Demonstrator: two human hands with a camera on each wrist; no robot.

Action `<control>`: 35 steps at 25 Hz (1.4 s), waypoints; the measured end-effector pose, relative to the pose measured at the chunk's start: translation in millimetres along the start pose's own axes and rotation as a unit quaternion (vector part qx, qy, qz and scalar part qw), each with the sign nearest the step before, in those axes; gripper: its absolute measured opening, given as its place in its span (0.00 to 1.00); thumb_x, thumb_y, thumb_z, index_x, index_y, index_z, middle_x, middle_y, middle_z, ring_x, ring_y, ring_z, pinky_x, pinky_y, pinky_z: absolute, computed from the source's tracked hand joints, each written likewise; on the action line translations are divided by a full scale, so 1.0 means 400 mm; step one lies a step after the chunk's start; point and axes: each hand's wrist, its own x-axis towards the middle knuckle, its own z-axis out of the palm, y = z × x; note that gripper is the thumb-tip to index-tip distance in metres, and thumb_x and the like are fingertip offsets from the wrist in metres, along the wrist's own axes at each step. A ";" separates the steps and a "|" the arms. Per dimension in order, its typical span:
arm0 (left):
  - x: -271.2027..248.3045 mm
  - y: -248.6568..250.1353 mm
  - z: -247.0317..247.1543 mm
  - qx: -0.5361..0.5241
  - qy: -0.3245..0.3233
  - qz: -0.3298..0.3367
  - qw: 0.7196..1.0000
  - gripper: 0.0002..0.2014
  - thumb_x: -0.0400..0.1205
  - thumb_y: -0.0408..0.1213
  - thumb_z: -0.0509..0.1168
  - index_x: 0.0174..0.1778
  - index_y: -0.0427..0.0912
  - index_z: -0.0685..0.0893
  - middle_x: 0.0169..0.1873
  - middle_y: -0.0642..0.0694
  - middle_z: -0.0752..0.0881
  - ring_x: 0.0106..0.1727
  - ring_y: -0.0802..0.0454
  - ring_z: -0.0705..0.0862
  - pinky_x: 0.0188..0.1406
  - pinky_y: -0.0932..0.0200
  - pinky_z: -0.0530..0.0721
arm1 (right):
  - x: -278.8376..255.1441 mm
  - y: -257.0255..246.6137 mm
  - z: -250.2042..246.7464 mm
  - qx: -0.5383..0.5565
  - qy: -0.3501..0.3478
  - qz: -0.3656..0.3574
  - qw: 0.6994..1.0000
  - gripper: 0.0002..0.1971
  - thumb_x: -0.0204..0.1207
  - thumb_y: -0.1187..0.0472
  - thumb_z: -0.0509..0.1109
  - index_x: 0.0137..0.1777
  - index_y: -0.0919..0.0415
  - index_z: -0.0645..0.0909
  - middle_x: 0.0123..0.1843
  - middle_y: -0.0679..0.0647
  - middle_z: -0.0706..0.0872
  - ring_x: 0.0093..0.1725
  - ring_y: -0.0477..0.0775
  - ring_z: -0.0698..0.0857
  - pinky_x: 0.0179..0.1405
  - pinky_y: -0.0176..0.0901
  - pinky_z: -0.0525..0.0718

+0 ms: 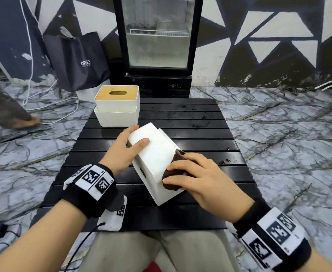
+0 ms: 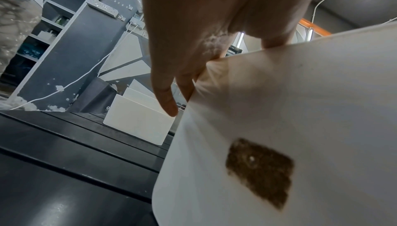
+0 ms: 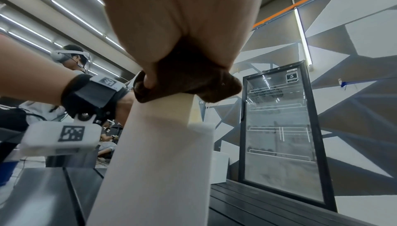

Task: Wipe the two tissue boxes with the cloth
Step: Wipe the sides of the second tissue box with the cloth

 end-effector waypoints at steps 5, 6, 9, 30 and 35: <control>-0.011 0.020 0.001 0.042 0.019 -0.021 0.999 0.39 0.76 0.55 0.69 0.81 0.51 0.59 0.75 0.47 0.68 0.73 0.48 0.72 0.69 0.54 0.72 | -0.028 0.044 -0.029 0.005 -0.003 0.047 0.999 0.18 0.74 0.62 0.61 0.61 0.42 0.74 0.65 0.40 0.73 0.63 0.53 0.71 0.47 0.56 0.82; -0.019 0.030 0.006 0.069 0.046 -0.020 0.996 0.39 0.78 0.53 0.66 0.82 0.50 0.55 0.77 0.46 0.65 0.75 0.47 0.69 0.73 0.51 0.69 | -0.030 0.055 -0.036 0.014 -0.002 0.064 0.998 0.17 0.75 0.60 0.59 0.61 0.42 0.74 0.64 0.40 0.74 0.62 0.53 0.72 0.47 0.58 0.82; -0.054 0.067 0.035 0.134 0.131 -0.023 0.982 0.42 0.78 0.57 0.63 0.83 0.45 0.51 0.80 0.42 0.59 0.80 0.45 0.60 0.79 0.44 0.61 | -0.026 0.084 -0.047 0.033 0.010 0.113 0.993 0.15 0.76 0.57 0.57 0.61 0.44 0.74 0.63 0.45 0.78 0.60 0.53 0.73 0.50 0.59 0.81; -0.028 0.135 0.107 0.227 -0.061 0.021 0.972 0.58 0.67 0.55 0.76 0.83 0.51 0.42 0.83 0.51 0.47 0.83 0.54 0.49 0.80 0.53 0.53 | 0.082 0.140 0.015 0.196 0.073 0.324 0.923 0.13 0.74 0.66 0.69 0.56 0.53 0.79 0.56 0.47 0.78 0.58 0.54 0.75 0.60 0.40 0.71; -0.017 0.120 0.093 0.191 -0.070 0.009 0.979 0.58 0.53 0.71 0.72 0.77 0.49 0.61 0.73 0.52 0.71 0.73 0.52 0.71 0.72 0.48 0.73 | 0.106 0.145 0.044 0.196 0.098 0.338 0.916 0.13 0.73 0.66 0.70 0.56 0.55 0.80 0.55 0.47 0.77 0.59 0.55 0.75 0.61 0.42 0.71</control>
